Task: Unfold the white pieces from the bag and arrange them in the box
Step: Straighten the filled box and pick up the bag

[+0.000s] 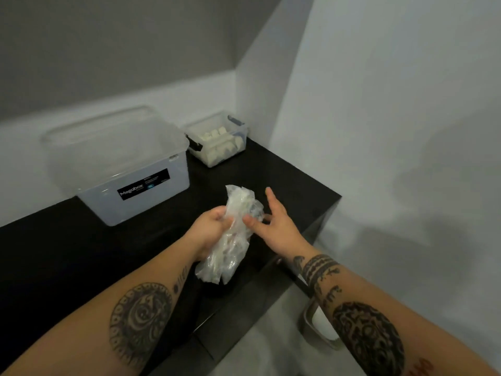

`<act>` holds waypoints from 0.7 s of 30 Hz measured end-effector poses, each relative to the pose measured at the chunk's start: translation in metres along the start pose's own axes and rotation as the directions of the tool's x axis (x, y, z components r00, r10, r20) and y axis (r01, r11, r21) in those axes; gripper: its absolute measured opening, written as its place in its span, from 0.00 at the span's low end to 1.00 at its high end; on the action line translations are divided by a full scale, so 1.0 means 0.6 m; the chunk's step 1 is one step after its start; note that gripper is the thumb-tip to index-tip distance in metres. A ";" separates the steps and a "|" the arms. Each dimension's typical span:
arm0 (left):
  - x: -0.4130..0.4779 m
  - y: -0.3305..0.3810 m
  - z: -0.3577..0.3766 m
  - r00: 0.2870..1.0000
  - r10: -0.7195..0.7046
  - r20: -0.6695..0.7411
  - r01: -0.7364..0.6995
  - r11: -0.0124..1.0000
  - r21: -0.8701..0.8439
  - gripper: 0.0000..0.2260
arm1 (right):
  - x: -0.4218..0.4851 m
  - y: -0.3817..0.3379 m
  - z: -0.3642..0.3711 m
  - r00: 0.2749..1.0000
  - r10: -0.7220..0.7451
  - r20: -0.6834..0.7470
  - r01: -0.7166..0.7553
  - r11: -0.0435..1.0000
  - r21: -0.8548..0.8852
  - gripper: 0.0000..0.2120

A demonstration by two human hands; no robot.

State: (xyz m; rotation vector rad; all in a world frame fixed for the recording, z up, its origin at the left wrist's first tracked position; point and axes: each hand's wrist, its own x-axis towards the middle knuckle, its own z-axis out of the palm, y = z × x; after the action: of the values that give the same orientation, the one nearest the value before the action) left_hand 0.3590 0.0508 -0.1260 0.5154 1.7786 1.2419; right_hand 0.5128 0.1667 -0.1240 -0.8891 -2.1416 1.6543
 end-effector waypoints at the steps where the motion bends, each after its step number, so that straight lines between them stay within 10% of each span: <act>1: 0.001 0.003 0.020 0.999 0.017 0.050 -0.019 0.999 0.046 0.10 | -0.002 0.001 -0.018 0.997 0.075 0.006 -0.075 0.993 0.087 0.48; 5: 0.015 0.007 0.090 0.979 0.020 0.205 -0.038 0.996 0.084 0.08 | -0.022 0.021 -0.075 0.992 0.087 -0.090 -0.081 0.994 0.068 0.11; 12: 0.038 -0.031 0.201 0.811 -0.318 0.491 0.292 0.947 0.130 0.20 | -0.066 0.095 -0.179 0.831 0.013 -0.556 -0.086 0.991 -0.106 0.03; 18: 0.069 -0.071 0.345 0.748 -0.335 0.573 0.536 0.814 -0.224 0.39 | -0.113 0.226 -0.214 0.953 -0.152 -0.262 -0.029 0.814 -0.580 0.11; 21: 0.091 -0.118 0.397 0.767 -0.400 0.502 0.548 0.815 -0.187 0.24 | -0.143 0.284 -0.228 0.997 -0.046 -0.064 -0.002 0.802 -0.598 0.19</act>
State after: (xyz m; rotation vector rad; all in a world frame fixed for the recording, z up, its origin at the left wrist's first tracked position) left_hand 0.5403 0.1889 -0.2395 0.1090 1.1767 0.9254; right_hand 0.7065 0.2430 -0.2326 -1.0549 -2.6507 0.8920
